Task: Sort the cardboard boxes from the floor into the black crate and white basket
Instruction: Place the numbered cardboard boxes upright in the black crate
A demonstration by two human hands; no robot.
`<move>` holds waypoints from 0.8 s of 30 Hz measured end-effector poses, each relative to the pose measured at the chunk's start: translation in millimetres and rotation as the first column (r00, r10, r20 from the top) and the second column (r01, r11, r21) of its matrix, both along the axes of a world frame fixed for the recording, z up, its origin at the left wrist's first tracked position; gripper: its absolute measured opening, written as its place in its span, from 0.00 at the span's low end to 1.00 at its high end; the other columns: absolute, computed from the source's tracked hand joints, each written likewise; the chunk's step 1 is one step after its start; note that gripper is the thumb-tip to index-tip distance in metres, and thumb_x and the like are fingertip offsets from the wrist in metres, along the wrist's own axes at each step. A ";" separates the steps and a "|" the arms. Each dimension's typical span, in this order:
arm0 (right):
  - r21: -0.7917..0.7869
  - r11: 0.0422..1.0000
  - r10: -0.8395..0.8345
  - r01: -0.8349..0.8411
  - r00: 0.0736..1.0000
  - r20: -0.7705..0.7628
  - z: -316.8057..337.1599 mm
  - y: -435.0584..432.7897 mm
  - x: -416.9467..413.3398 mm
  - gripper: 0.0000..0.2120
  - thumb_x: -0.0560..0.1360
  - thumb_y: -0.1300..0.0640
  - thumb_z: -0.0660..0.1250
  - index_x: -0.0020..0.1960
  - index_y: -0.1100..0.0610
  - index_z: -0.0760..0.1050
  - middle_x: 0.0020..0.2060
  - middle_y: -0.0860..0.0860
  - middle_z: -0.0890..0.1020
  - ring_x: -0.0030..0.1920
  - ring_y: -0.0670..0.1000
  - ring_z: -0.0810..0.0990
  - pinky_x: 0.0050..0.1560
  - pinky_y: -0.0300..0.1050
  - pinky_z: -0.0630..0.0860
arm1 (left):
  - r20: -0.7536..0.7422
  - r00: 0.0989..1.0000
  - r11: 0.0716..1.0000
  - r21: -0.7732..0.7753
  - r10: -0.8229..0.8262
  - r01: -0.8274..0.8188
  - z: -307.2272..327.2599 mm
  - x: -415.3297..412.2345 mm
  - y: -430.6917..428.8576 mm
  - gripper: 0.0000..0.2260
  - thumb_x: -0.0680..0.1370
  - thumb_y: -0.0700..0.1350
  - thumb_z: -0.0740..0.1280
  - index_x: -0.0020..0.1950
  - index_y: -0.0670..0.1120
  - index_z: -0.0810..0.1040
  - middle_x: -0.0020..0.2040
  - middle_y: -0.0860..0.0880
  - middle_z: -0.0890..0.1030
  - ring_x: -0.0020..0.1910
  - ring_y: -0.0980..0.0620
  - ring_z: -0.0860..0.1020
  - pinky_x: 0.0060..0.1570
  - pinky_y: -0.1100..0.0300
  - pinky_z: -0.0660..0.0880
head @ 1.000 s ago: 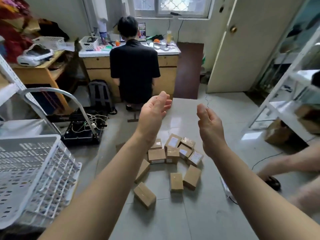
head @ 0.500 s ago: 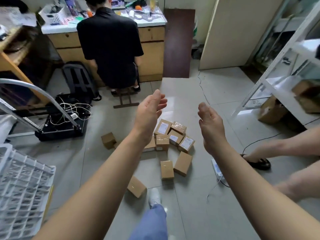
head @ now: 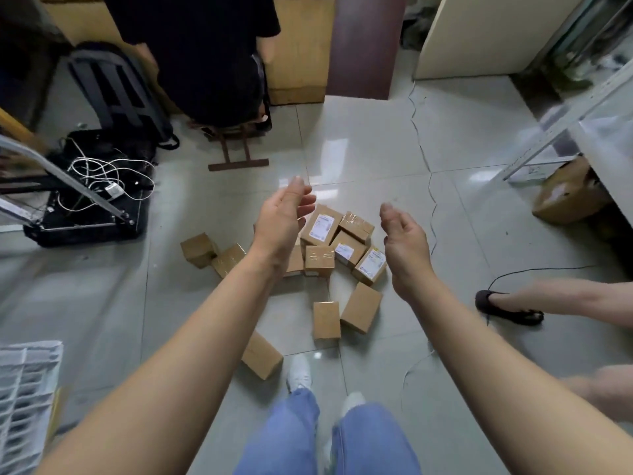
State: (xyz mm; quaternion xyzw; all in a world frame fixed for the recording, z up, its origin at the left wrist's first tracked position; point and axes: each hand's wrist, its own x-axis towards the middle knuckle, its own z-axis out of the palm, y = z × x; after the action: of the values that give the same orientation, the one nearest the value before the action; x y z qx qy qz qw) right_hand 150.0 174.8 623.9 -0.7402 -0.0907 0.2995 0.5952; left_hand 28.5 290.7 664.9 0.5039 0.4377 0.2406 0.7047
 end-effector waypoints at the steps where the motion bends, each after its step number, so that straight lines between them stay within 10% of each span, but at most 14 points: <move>1: -0.012 1.000 0.011 -0.011 1.000 -0.017 -10.0 6.6 3.7 0.09 0.79 0.47 0.62 0.51 0.52 0.76 0.41 0.40 0.80 0.35 0.29 0.78 0.34 0.23 0.70 | -0.013 1.000 1.000 -0.014 0.012 -0.012 -11.0 2.7 5.4 0.14 0.82 0.53 0.57 0.49 0.46 0.76 0.49 0.47 0.79 0.51 0.51 0.77 0.55 0.57 0.73; 5: -0.066 0.995 0.072 -0.078 0.993 -0.089 -56.9 34.2 25.1 0.14 0.79 0.47 0.62 0.57 0.55 0.77 0.54 0.51 0.82 0.53 0.46 0.81 0.57 0.44 0.76 | -0.061 0.996 0.995 -0.068 0.065 -0.069 -66.7 16.4 21.2 0.13 0.82 0.52 0.57 0.47 0.47 0.76 0.46 0.48 0.78 0.49 0.50 0.77 0.54 0.57 0.72; 9: -0.113 0.984 0.126 -0.138 0.986 -0.108 -121.6 62.6 48.7 0.08 0.79 0.49 0.62 0.46 0.50 0.78 0.49 0.54 0.83 0.54 0.57 0.81 0.60 0.57 0.75 | -0.123 0.985 0.983 -0.127 0.120 -0.136 -146.5 33.3 33.6 0.13 0.82 0.53 0.57 0.46 0.48 0.77 0.45 0.48 0.79 0.49 0.50 0.77 0.50 0.59 0.71; 16: -0.257 0.921 0.285 -0.292 0.956 -0.063 -273.5 106.3 88.9 0.16 0.79 0.47 0.60 0.57 0.57 0.77 0.44 0.43 0.80 0.41 0.37 0.75 0.34 0.24 0.68 | -0.283 0.941 0.955 -0.177 0.182 -0.238 -307.5 74.1 42.1 0.14 0.81 0.53 0.57 0.43 0.49 0.76 0.41 0.52 0.78 0.45 0.53 0.77 0.43 0.63 0.72; 24: -0.425 0.820 0.399 -0.385 0.915 -0.059 -450.1 128.3 119.4 0.18 0.79 0.45 0.59 0.58 0.57 0.76 0.54 0.51 0.80 0.49 0.48 0.76 0.42 0.39 0.68 | -0.500 0.862 0.958 -0.195 0.088 -0.211 -478.9 100.7 48.2 0.14 0.80 0.56 0.57 0.40 0.49 0.73 0.42 0.50 0.77 0.47 0.49 0.75 0.49 0.54 0.71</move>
State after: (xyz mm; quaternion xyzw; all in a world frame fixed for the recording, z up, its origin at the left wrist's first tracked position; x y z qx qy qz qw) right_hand 269.4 303.2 173.8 -0.8226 -0.1824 0.4157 0.3424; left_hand 129.2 338.9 186.0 0.4219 0.6647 0.1052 0.6076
